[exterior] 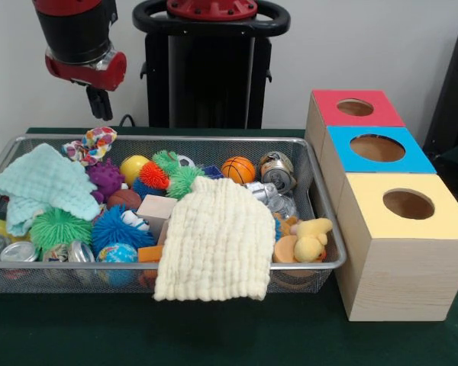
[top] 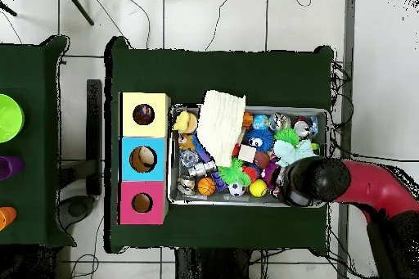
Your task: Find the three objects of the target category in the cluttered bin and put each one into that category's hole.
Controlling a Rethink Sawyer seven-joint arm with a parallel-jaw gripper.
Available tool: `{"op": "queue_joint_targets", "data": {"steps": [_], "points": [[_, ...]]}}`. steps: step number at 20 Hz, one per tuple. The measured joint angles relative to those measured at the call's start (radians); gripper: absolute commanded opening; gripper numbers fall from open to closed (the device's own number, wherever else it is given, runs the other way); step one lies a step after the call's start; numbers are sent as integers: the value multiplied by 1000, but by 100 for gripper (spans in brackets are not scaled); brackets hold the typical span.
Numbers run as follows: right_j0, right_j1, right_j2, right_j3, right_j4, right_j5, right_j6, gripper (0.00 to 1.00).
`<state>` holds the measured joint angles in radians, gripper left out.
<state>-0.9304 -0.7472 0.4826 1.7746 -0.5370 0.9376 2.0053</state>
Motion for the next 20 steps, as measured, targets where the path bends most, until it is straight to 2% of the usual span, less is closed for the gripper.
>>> {"op": "queue_joint_targets", "data": {"steps": [20], "points": [[-1, 7, -15, -42, -2, 17, 0, 0]]}}
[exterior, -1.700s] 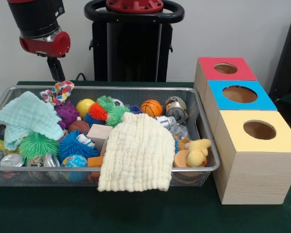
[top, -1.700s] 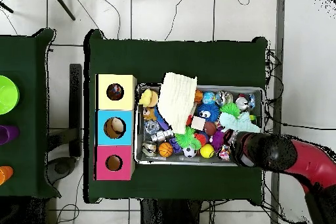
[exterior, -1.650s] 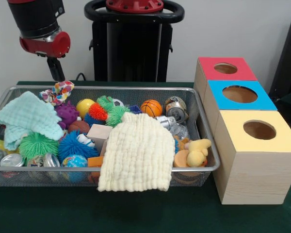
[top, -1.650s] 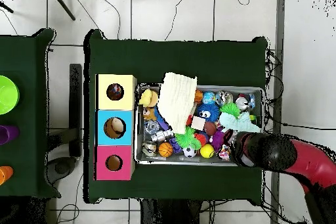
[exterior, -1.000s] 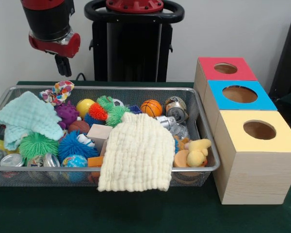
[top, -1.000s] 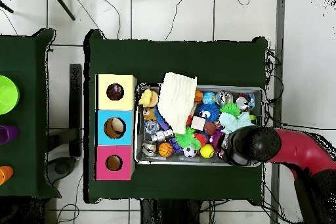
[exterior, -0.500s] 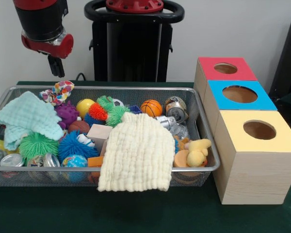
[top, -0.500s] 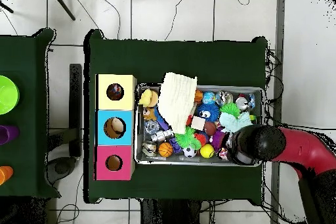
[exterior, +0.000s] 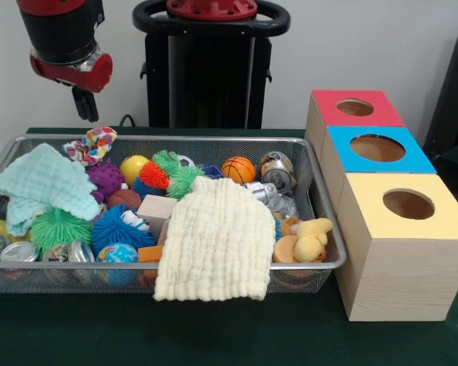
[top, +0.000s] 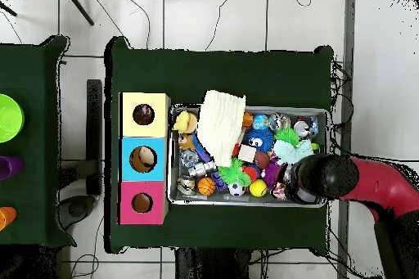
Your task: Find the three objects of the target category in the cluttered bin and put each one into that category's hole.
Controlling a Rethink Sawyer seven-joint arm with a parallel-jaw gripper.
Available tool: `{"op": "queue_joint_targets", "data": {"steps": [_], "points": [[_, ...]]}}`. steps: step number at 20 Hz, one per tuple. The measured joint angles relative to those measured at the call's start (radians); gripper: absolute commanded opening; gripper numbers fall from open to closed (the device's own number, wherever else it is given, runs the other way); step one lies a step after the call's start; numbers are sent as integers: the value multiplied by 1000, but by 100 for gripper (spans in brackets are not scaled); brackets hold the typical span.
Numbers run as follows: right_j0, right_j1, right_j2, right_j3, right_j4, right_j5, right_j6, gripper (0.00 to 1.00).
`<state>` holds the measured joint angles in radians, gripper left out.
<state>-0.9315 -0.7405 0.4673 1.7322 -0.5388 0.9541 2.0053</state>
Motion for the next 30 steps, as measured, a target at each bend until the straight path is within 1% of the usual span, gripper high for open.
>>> {"op": "queue_joint_targets", "data": {"steps": [9, 30], "points": [[-17, 2, -2, -15, 0, 0, 0, 0], [-54, 3, -43, -15, 0, 0, 0, 0]]}}
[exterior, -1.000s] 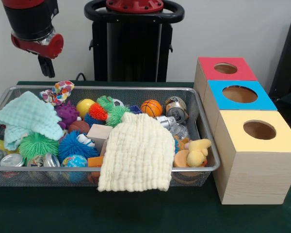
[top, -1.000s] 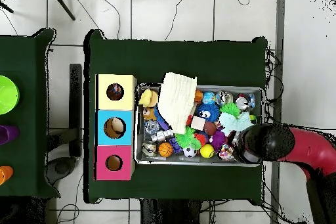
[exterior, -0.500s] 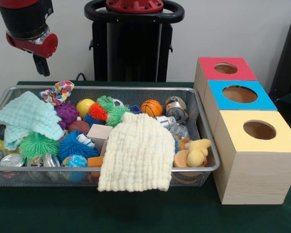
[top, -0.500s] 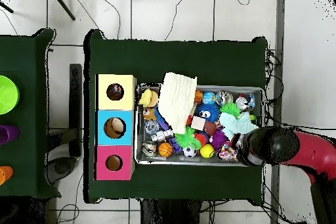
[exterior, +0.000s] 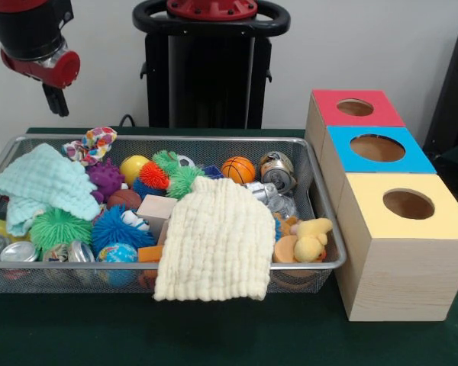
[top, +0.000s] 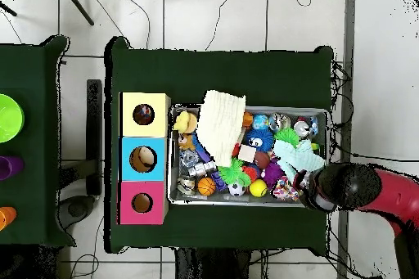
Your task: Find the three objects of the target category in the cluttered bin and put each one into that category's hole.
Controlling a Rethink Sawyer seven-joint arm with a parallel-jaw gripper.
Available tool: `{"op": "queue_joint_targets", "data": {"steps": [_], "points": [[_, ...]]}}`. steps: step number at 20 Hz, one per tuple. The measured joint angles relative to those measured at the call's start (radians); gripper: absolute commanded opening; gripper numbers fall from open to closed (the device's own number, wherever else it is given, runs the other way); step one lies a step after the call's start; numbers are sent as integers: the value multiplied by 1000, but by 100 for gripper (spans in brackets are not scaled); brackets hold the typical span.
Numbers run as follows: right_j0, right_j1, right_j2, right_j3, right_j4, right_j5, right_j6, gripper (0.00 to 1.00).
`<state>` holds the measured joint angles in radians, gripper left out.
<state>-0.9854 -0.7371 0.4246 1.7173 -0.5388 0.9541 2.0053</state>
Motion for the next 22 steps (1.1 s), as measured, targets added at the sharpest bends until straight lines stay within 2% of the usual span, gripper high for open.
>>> {"op": "queue_joint_targets", "data": {"steps": [22], "points": [[-1, 0, -17, 6, 0, 0, 0, 0]]}}
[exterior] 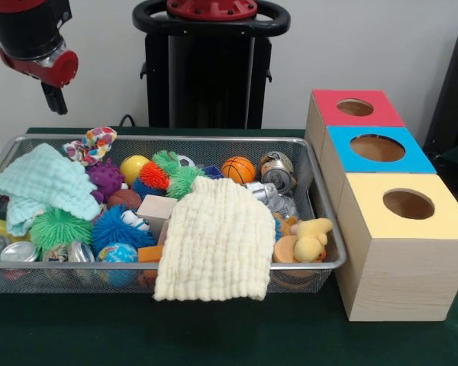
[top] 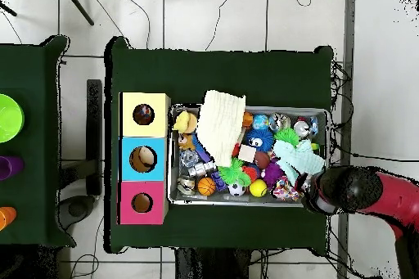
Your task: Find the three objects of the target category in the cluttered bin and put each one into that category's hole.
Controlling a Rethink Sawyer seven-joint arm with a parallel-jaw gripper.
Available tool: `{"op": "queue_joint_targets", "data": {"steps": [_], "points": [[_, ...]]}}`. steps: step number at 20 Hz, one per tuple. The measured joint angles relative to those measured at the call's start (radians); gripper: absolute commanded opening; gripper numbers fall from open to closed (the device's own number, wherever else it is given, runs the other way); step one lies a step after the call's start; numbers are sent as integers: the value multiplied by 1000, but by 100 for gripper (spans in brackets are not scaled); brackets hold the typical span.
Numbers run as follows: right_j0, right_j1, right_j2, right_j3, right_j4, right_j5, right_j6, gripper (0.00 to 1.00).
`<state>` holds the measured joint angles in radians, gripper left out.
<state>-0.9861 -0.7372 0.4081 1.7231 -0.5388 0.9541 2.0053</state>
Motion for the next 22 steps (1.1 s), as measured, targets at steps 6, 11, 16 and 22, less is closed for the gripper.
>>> {"op": "queue_joint_targets", "data": {"steps": [6, 11, 16, 22], "points": [[0, 0, -1, 3, 0, 0, 0, 0], [0, 0, -2, 9, 0, 0, 0, 0], [0, 0, -2, 15, 0, 0, 0, 0], [0, 0, -3, 16, 0, 0, 0, 0]]}}
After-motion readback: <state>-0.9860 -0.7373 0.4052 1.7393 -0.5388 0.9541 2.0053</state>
